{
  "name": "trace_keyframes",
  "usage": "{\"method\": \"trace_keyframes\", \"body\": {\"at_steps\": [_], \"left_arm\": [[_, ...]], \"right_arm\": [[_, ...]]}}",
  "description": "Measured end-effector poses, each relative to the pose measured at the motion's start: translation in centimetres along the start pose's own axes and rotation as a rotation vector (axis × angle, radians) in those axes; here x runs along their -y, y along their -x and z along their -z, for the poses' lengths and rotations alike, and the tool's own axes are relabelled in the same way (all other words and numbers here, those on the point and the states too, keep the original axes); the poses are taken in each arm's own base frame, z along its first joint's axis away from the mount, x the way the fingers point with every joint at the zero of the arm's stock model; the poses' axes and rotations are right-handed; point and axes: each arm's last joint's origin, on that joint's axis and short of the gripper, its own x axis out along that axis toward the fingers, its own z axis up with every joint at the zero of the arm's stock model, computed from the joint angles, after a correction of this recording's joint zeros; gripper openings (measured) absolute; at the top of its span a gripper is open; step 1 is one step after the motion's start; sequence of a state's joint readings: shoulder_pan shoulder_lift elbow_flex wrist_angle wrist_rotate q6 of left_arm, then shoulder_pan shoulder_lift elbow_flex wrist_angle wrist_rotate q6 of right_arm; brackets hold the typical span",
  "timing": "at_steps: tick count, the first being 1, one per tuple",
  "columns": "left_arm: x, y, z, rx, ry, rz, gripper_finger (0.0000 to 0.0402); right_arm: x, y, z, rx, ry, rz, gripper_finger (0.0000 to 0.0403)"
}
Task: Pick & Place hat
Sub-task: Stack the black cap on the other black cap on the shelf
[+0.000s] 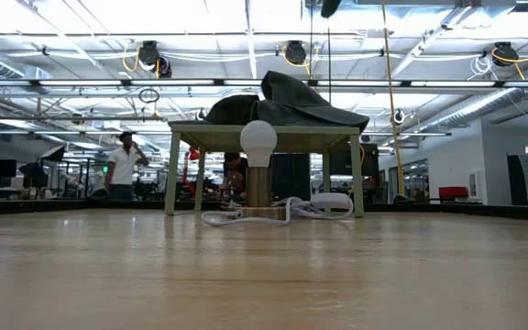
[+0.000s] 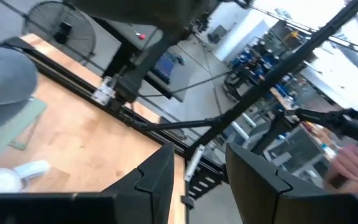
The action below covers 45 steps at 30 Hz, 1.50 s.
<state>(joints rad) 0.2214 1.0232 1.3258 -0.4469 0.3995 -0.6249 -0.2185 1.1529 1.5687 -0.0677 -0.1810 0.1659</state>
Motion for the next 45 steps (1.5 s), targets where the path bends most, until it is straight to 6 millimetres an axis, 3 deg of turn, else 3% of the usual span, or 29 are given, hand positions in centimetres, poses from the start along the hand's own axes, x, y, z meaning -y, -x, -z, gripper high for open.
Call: {"method": "trace_keyframes", "body": {"at_steps": [4,13,24,28,36,45], "left_arm": [[0.1,0.1,0.0,-0.017,-0.004,0.031,0.0147],[-0.1,0.2,-0.1,-0.015,0.01,0.026,0.0147],[-0.2,0.2,-0.2,0.02,0.067,-0.018,0.0147],[-0.3,0.2,-0.3,0.054,0.055,-0.061,0.0147],[-0.5,0.7,-0.6,0.074,-0.207,-0.102,0.0147],[0.4,4.1,-0.4,0.114,-0.493,-0.135,0.0147]], "right_arm": [[1.8,-1.2,0.1,-0.008,-0.138,0.046,0.001],[6.5,-4.3,-0.3,-0.068,-0.541,-0.109,0.001],[12.9,-5.2,-0.4,-0.127,-0.744,0.112,0.001],[14.2,-5.8,-0.7,-0.147,-0.835,0.113,0.001],[15.4,-7.7,-1.0,-0.138,-1.039,0.093,0.001],[17.2,-9.7,1.0,-0.149,-1.29,0.139,0.001]]}}
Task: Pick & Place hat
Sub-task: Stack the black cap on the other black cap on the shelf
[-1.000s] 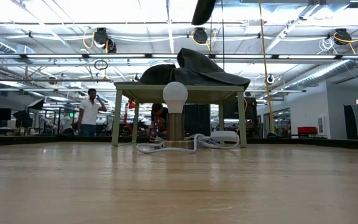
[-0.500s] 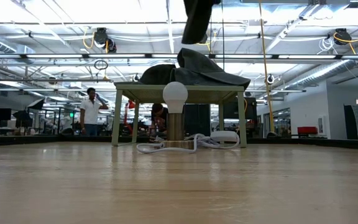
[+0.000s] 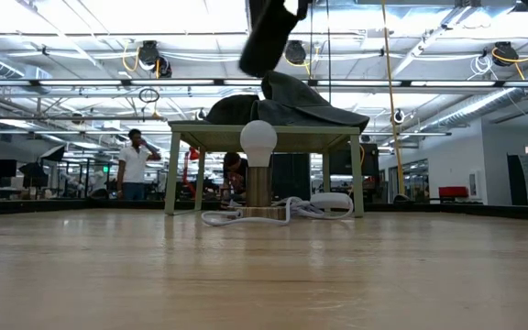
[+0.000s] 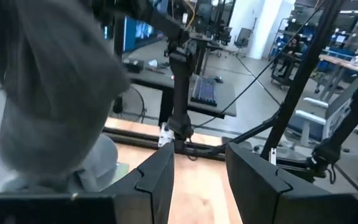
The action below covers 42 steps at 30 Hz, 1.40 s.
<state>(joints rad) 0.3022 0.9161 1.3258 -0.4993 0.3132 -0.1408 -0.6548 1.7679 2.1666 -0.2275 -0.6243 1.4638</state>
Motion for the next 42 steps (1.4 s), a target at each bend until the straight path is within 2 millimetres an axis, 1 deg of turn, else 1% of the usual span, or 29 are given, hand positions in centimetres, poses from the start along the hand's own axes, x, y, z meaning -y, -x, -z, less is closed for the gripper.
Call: {"method": "trace_keyframes", "body": {"at_steps": [4,9,12,16,19,23,26,29,31,33,37,42], "left_arm": [[0.4,1.6,-0.3,0.034,-0.022,-0.008,0.0147],[0.6,2.7,-0.1,0.024,-0.021,-0.015,0.0147],[0.6,2.7,0.3,-0.009,-0.01,-0.02,0.0147],[0.4,2.4,0.7,-0.052,0.005,-0.027,0.0147],[0.3,2.1,0.8,-0.071,-0.001,-0.029,0.0147],[0.3,2.1,0.8,-0.073,-0.008,-0.029,0.0147],[0.3,2.1,0.8,-0.072,-0.012,-0.029,0.0147],[0.3,2.1,0.8,-0.073,-0.014,-0.029,0.0147],[0.3,2.1,0.8,-0.074,-0.014,-0.029,0.0147],[0.3,2.1,0.9,-0.075,-0.014,-0.029,0.0147],[0.3,2.1,0.9,-0.077,-0.013,-0.029,0.0147],[0.3,2.1,0.9,-0.078,-0.012,-0.03,0.0147]], "right_arm": [[0.7,-0.9,-0.2,0.017,-0.065,0.005,0.001],[1.1,-1.3,-0.3,0.05,-0.092,0.006,0.001],[1.3,-2.1,0.0,0.067,-0.086,-0.005,0.001],[1.6,-2.5,-0.1,0.062,-0.075,-0.019,0.001],[1.5,-3.1,0.0,0.022,-0.011,-0.064,0.001],[2.1,-3.5,0.2,-0.002,0.059,-0.042,0.001],[3.0,-4.7,0.4,0.003,0.119,-0.04,0.001],[3.7,-5.4,0.6,-0.004,0.174,-0.032,0.001],[4.4,-6.5,0.8,-0.018,0.224,-0.057,0.001],[5.0,-7.3,0.9,-0.038,0.251,-0.072,0.001],[6.9,-9.1,0.9,-0.078,0.297,-0.12,0.001],[9.7,-10.6,0.6,-0.152,0.268,-0.09,0.001]]}}
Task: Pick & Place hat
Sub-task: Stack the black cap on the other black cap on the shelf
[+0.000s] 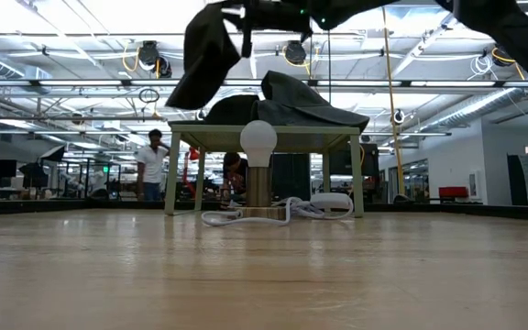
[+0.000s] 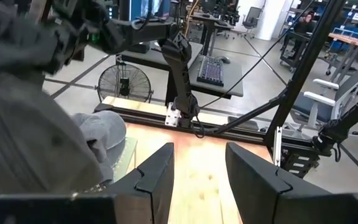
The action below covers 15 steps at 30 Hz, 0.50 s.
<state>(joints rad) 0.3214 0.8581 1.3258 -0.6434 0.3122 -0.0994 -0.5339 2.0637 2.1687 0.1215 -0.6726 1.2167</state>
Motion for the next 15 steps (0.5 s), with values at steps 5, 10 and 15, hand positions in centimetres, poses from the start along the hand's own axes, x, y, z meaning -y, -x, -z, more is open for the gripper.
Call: {"method": "trace_keyframes", "body": {"at_steps": [5,10,15], "left_arm": [[0.0,0.0,0.2,-0.016,0.006,-0.002,0.0147],[0.0,0.0,0.2,-0.019,0.006,-0.002,0.0147],[0.0,0.0,0.2,-0.019,-0.017,-0.002,0.0147]], "right_arm": [[1.7,-0.1,-0.1,-0.062,-0.015,0.016,0.001],[2.5,0.9,-1.1,-0.044,-0.081,0.068,0.0012],[3.5,1.5,-1.3,-0.053,-0.162,0.149,0.0014]]}}
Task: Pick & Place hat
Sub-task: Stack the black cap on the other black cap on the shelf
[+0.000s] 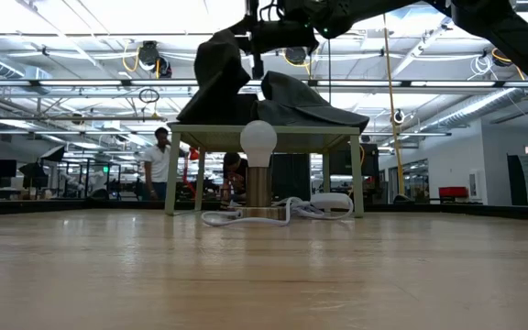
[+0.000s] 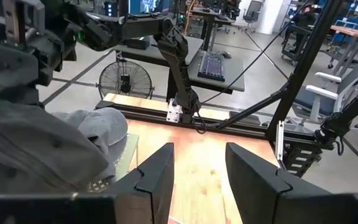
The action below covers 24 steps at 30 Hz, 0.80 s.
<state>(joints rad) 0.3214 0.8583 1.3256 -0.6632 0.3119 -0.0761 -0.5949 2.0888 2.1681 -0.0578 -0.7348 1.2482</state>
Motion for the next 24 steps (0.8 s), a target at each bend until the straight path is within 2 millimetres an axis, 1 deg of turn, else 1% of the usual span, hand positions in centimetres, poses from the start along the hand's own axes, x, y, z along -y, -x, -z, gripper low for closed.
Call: {"method": "trace_keyframes", "body": {"at_steps": [8,17,24], "left_arm": [[0.0,0.0,0.0,0.001,-0.02,0.0,0.0147],[0.0,0.0,0.0,0.001,-0.019,0.0,0.0147],[0.0,0.0,-0.1,0.008,-0.021,0.001,0.0147]], "right_arm": [[0.7,0.1,0.1,-0.016,-0.086,0.058,0.0015],[2.2,1.6,-0.5,-0.024,-0.139,0.177,0.0017],[3.4,2.0,0.1,-0.069,-0.169,0.283,0.0017]]}}
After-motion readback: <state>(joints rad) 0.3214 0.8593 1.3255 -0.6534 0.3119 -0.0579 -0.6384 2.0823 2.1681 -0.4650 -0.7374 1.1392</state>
